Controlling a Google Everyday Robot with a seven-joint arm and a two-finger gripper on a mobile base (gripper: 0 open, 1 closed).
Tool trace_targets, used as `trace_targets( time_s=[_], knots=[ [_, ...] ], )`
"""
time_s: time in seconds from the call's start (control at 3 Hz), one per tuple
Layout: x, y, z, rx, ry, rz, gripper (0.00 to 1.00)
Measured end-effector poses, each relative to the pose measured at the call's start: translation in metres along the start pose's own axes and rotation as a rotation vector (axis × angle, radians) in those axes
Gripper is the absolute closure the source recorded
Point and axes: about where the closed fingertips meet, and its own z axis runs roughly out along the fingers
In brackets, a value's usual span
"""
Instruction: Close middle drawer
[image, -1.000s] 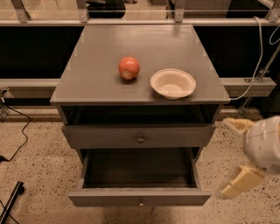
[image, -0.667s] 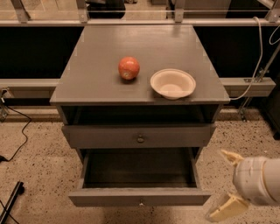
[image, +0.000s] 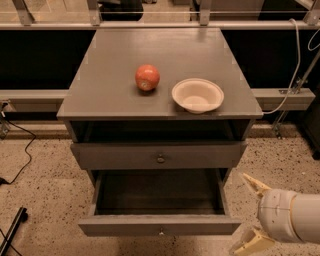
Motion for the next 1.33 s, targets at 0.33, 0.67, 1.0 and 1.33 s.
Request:
trace_targets(
  time_s=[0.33,0.67,1.0,1.33],
  knots=[
    [0.005,-0.002,0.024,-0.025,-0.035,0.027,0.00],
    [0.018,0.010,0.073,-0.063,-0.106,0.064,0.00],
    [0.027,0.025,0.112,-0.097,-0.137,0.055,0.18],
    [0.041,0.036,0.137,-0.114,-0.148,0.063,0.41]
  ],
)
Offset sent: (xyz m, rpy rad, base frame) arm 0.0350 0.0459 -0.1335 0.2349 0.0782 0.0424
